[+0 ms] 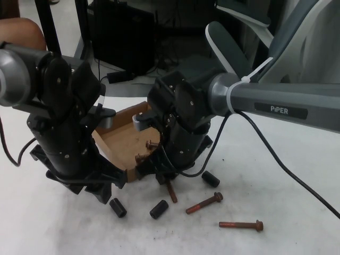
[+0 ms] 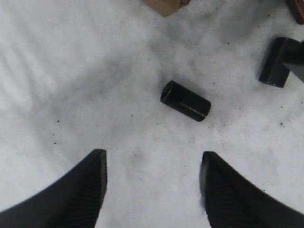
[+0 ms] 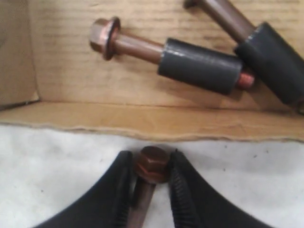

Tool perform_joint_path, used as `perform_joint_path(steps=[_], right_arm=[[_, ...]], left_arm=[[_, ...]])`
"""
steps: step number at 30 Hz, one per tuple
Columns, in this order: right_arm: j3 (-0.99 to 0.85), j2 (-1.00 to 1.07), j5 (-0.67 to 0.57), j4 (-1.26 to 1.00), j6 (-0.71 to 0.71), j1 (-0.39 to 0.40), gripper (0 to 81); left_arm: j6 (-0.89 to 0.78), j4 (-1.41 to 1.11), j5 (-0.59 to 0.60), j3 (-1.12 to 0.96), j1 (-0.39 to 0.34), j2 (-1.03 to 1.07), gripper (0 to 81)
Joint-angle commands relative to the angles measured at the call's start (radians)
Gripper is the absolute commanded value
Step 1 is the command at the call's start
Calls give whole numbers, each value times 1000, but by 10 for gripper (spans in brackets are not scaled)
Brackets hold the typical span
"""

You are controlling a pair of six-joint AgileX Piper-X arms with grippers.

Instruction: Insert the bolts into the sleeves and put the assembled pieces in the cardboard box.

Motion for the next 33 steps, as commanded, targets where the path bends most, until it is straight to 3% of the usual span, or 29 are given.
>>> perform_joint_path(steps=[1,7,9,11,14,15,21,28,33], right_arm=[[6,35,6,37,-115,-4,2],[6,35,8,45,-130,-4,8],[6,35,5,45,-115,-4,82],[6,35,-1,45,-88,-4,233],[6,35,9,50,-25,-4,585],[6,35,19,55,-6,-4,608],[6,35,30,143,1,-4,386],[6,35,30,167,84,-4,451],[6,35,30,198,109,-4,450]], left_arm=[[1,5,0,-2,2,-17,549],[1,-1,0,-2,2,-17,549],[1,-1,0,-2,2,-17,549],[1,-1,0,-2,2,-17,549],[1,-1,0,-2,2,-17,549],[1,-1,0,-2,2,-17,549],[1,-1,0,-2,2,-17,549],[1,-1,0,-2,2,-17,549],[1,-1,0,-2,2,-17,549]])
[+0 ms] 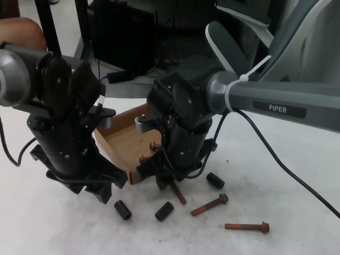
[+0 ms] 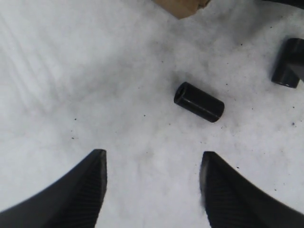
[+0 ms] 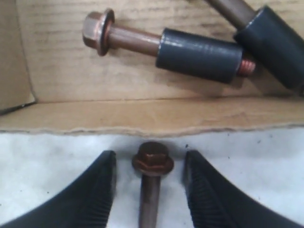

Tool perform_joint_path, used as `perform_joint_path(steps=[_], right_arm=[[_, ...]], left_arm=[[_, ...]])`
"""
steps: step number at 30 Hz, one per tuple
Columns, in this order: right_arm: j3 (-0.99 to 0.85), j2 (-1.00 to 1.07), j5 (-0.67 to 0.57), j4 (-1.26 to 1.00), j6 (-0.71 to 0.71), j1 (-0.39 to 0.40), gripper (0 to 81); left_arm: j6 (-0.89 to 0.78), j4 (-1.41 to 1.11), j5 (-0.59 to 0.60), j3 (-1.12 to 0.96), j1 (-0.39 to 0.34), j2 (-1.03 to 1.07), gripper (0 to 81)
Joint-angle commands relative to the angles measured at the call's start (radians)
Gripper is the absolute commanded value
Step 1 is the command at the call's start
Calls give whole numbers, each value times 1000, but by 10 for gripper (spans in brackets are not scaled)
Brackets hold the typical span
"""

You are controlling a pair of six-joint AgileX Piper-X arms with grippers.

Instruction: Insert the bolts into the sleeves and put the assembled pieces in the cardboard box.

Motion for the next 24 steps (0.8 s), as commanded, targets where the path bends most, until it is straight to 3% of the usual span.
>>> perform_joint_path(steps=[1,12,24], right_arm=[[23,31,4,114,31,-6,450],[21,29,70,181,70,-6,450],[21,29,69,92,50,-6,447]], left_arm=[[1,-1,0,-2,2,-17,549],[1,-8,0,-2,2,-17,549],[1,-8,0,-2,2,-17,549]])
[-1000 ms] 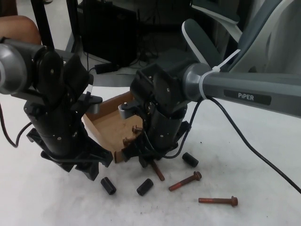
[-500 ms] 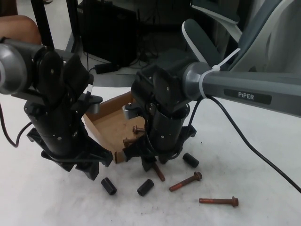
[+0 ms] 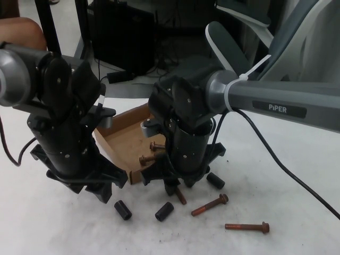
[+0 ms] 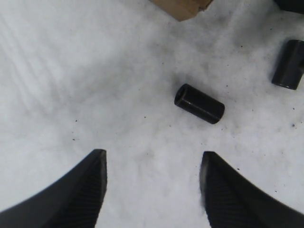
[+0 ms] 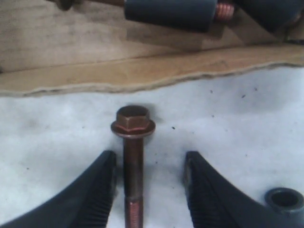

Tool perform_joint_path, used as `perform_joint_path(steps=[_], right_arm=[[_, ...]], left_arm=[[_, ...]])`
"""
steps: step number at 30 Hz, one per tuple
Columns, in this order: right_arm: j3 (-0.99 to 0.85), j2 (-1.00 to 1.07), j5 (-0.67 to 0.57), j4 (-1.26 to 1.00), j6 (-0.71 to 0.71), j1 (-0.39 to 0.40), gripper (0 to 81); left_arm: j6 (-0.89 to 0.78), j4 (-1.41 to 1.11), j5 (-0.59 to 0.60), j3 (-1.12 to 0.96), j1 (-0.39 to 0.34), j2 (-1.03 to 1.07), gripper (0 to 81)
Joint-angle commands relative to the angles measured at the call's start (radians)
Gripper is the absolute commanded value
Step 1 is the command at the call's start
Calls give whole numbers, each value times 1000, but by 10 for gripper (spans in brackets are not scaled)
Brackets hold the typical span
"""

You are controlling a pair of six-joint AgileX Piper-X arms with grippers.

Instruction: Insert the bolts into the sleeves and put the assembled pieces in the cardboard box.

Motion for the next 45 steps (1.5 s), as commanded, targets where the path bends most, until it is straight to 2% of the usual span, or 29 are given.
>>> perform_joint_path(steps=[1,10,12,17,18,30,35,41,45], right_arm=[[24,29,20,0,-10,-6,447],[24,29,17,-20,-39,-6,438],[24,29,17,-20,-39,-6,369],[24,29,17,-23,-114,-6,35],[24,29,17,-23,-128,-6,0],[24,29,17,-35,-171,-6,12],[24,29,-20,-29,-171,-6,12],[24,29,-42,-31,-171,-6,12],[24,29,-44,-31,-171,-6,12]], left_arm=[[1,-4,0,-2,2,-17,549],[1,-4,0,-2,2,-17,549],[1,-4,0,-2,2,-17,549],[-1,32,14,-2,2,-17,549],[-10,44,24,-2,-1,-17,549],[-166,23,61,-2,-22,-17,549],[-344,-60,108,-2,-26,-17,549],[-510,-168,93,-2,-26,-17,549],[-550,-154,11,-2,-26,-14,549]])
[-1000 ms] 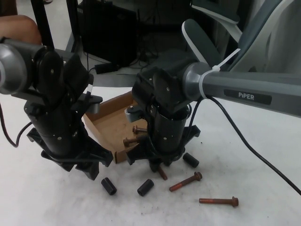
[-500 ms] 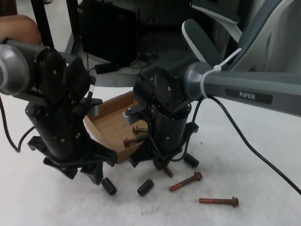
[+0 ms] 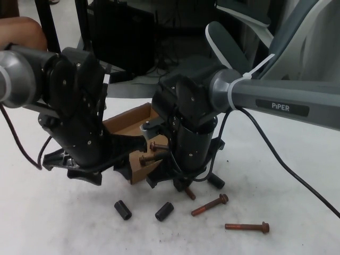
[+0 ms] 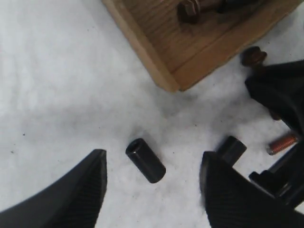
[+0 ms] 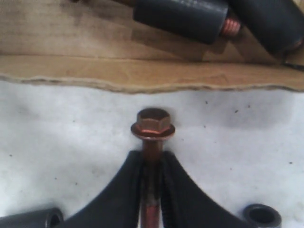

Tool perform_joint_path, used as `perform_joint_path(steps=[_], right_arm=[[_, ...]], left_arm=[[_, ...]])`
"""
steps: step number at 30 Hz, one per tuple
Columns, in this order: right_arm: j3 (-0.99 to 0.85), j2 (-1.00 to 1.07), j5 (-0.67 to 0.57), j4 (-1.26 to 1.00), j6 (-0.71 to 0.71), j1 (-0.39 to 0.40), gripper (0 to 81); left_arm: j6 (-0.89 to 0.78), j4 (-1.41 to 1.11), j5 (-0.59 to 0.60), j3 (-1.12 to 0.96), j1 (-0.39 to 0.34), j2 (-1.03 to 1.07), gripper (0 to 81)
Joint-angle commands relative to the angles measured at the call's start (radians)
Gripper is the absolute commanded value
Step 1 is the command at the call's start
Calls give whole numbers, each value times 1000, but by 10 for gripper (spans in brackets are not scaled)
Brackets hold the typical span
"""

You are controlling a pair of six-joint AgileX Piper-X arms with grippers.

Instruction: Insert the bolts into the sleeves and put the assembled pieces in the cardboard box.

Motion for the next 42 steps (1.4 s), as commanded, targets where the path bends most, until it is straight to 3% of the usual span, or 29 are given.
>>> perform_joint_path(steps=[1,13,25,32,42], right_arm=[[22,31,-32,-13,-9,-2,12],[22,31,-32,-13,-9,-2,12],[22,31,-32,-13,-9,-2,12],[24,31,-38,-13,-9,-2,12],[24,31,-38,-13,-9,-2,12]], left_arm=[[-54,7,-74,-2,-2,-14,549],[-214,-26,-81,117,-46,3,549],[-375,-276,-74,172,-46,12,549],[-391,-257,10,172,-46,67,549],[-390,-217,3,172,-99,69,549]])
